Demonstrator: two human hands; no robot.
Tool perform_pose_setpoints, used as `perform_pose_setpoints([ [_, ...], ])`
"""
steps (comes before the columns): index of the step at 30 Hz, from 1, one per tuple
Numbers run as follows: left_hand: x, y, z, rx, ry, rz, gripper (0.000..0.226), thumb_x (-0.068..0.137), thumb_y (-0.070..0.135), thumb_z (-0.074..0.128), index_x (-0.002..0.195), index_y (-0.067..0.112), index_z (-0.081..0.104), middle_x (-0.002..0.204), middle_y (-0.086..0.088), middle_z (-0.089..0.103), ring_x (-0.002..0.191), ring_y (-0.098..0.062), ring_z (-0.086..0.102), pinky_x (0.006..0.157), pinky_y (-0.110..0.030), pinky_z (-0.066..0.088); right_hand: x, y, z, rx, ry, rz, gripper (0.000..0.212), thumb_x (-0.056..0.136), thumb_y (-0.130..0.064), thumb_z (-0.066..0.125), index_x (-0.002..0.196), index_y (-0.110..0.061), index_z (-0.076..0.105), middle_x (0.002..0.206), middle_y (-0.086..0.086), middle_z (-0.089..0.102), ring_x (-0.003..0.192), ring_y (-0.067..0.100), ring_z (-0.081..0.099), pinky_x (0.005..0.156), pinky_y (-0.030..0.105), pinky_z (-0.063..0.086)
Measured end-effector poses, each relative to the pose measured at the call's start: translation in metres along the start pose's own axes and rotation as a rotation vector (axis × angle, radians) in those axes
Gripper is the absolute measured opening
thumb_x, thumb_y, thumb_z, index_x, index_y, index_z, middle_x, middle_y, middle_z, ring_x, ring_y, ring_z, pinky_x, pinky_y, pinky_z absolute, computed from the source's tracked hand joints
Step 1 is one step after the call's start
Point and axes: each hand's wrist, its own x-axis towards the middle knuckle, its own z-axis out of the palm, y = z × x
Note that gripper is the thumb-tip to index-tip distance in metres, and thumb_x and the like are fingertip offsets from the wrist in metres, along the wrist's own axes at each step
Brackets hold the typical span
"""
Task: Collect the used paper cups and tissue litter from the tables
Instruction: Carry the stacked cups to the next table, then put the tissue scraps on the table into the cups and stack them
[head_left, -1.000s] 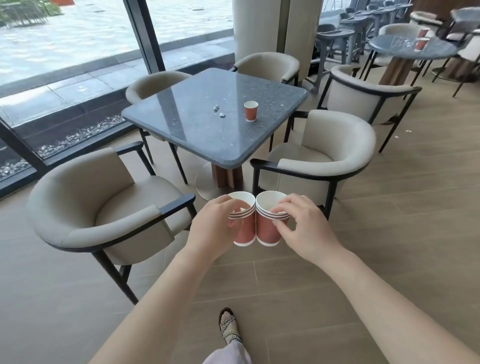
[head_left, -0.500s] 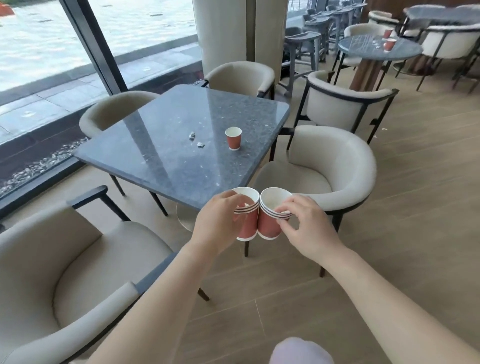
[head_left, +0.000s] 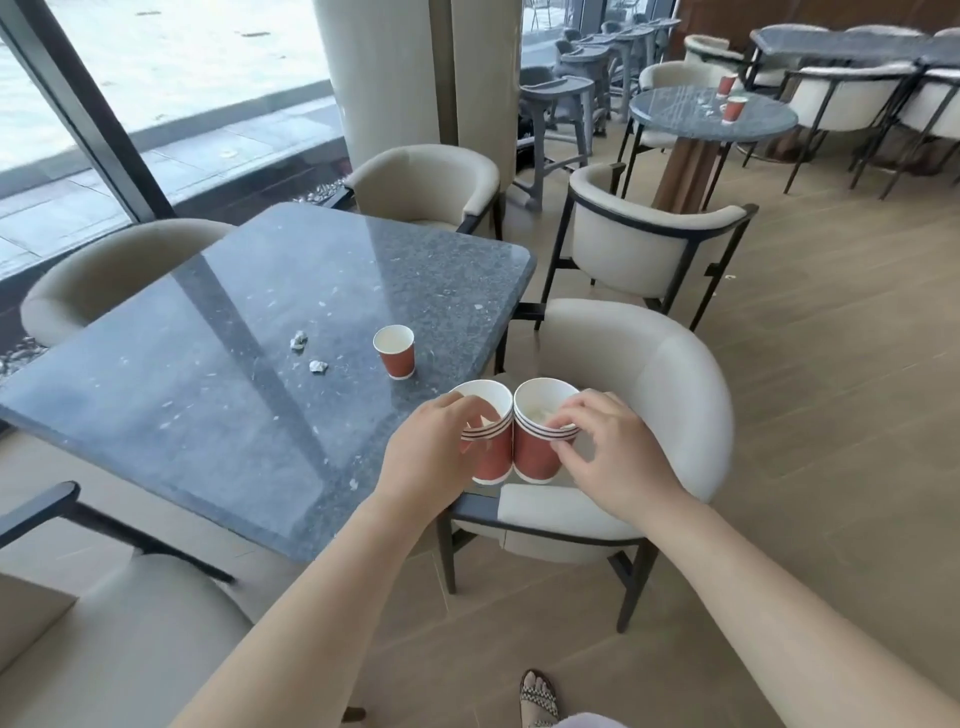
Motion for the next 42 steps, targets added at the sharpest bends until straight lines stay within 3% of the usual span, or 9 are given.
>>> perform_pose_setpoints([
  [9,0.052,-0.052,0.004,0.024,0.039,-0.202,0.024,0.078,0.012,0.062,0.095,0.028,0.064,0.091,0.017,0.055,0.081,-0.013,0.057,0.065,-0.031,0.048,0.097,0.024,0.054,0.079,-0.142,-0.107,0.014,0.076,-0.008,0.069,0.086,-0.017,0.068,0.09,-0.007,0.061,0.087,0.011,0.048,0.075,0.018,0.035],
  [14,0.055,-0.119,-0.018,0.063,0.062,-0.375,0.022,0.076,0.014,0.064,0.092,0.03,0.062,0.09,0.017,0.056,0.084,-0.012,0.056,0.068,-0.033,0.049,0.147,-0.007,0.116,0.089,-0.287,-0.22,0.009,0.078,-0.017,0.068,0.084,-0.022,0.065,0.092,-0.011,0.06,0.092,0.009,0.048,0.068,0.02,0.035],
  [18,0.059,-0.171,-0.033,0.085,0.029,-0.447,0.019,0.077,0.017,0.065,0.092,0.027,0.062,0.095,0.014,0.06,0.088,-0.014,0.056,0.069,-0.031,0.047,0.179,-0.032,0.163,0.111,-0.393,-0.241,0.006,0.079,-0.02,0.068,0.084,-0.02,0.064,0.095,-0.007,0.061,0.096,0.013,0.048,0.075,0.031,0.045],
  [24,0.071,-0.235,-0.04,0.184,-0.133,-0.437,0.014,0.082,0.022,0.06,0.095,0.025,0.058,0.101,0.009,0.059,0.096,-0.017,0.055,0.071,-0.034,0.048,0.211,-0.053,0.222,0.042,-0.487,-0.235,0.006,0.081,-0.024,0.065,0.083,-0.02,0.06,0.097,-0.006,0.057,0.098,0.014,0.047,0.073,0.028,0.042],
  [27,0.076,-0.257,-0.037,0.227,-0.188,-0.427,0.013,0.085,0.024,0.057,0.098,0.026,0.057,0.103,0.009,0.058,0.1,-0.016,0.053,0.069,-0.031,0.045,0.222,-0.058,0.246,-0.015,-0.524,-0.229,0.005,0.082,-0.023,0.062,0.084,-0.019,0.059,0.098,-0.004,0.057,0.1,0.018,0.048,0.075,0.035,0.047],
  [31,0.082,-0.275,-0.028,0.231,-0.216,-0.461,0.015,0.087,0.02,0.055,0.101,0.024,0.054,0.102,0.007,0.056,0.1,-0.016,0.05,0.063,-0.028,0.038,0.232,-0.058,0.27,-0.048,-0.566,-0.228,0.003,0.083,-0.02,0.059,0.085,-0.017,0.058,0.1,-0.002,0.057,0.1,0.02,0.047,0.073,0.036,0.047],
  [42,0.105,-0.297,-0.008,0.249,-0.214,-0.547,0.017,0.088,0.018,0.054,0.104,0.025,0.053,0.106,0.007,0.055,0.104,-0.019,0.048,0.064,-0.032,0.045,0.263,-0.044,0.301,-0.035,-0.62,-0.244,0.003,0.083,-0.016,0.06,0.085,-0.014,0.058,0.099,-0.001,0.061,0.099,0.023,0.049,0.074,0.032,0.041],
])
